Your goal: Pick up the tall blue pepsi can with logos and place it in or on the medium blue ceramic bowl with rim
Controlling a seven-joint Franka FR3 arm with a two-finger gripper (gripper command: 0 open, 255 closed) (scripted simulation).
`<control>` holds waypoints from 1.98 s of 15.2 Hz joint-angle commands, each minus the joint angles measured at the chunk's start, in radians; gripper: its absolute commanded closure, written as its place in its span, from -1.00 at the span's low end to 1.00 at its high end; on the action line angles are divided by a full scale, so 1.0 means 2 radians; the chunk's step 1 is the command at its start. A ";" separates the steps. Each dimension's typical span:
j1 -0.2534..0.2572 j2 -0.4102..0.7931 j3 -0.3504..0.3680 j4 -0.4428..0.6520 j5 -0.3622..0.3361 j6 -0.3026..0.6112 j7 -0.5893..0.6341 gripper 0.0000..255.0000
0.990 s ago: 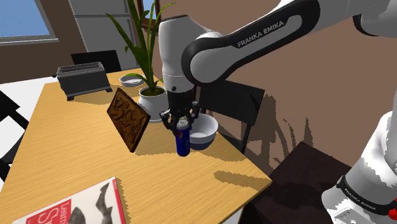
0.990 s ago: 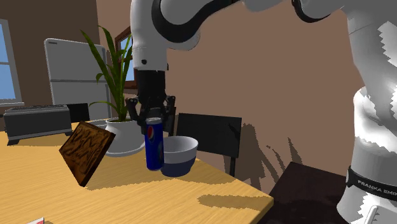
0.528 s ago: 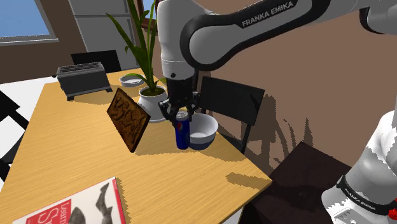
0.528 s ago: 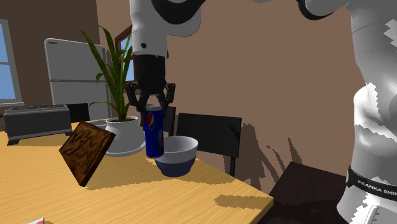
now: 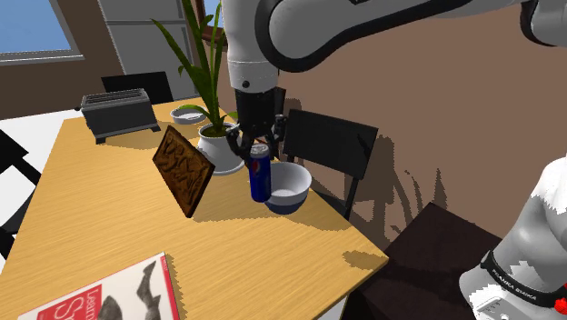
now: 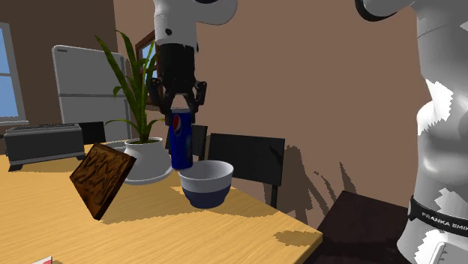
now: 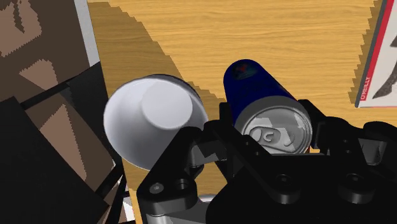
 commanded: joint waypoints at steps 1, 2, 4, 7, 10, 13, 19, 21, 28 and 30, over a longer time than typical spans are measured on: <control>-0.007 -0.001 -0.004 0.007 0.002 -0.008 -0.012 1.00; -0.014 -0.004 -0.008 0.009 0.003 -0.011 -0.023 1.00; -0.027 -0.008 -0.016 0.014 0.007 -0.019 -0.046 1.00; -0.047 -0.009 -0.028 0.026 0.009 -0.031 -0.079 1.00; -0.065 -0.005 -0.041 0.044 0.010 -0.045 -0.111 1.00; -0.082 0.003 -0.053 0.069 0.010 -0.061 -0.142 1.00; -0.090 0.006 -0.058 0.045 0.009 -0.034 -0.153 1.00; -0.090 0.007 -0.059 0.033 0.009 -0.020 -0.152 1.00; -0.091 0.013 -0.060 -0.007 0.006 0.025 -0.150 1.00; -0.091 0.015 -0.060 -0.018 0.004 0.037 -0.149 1.00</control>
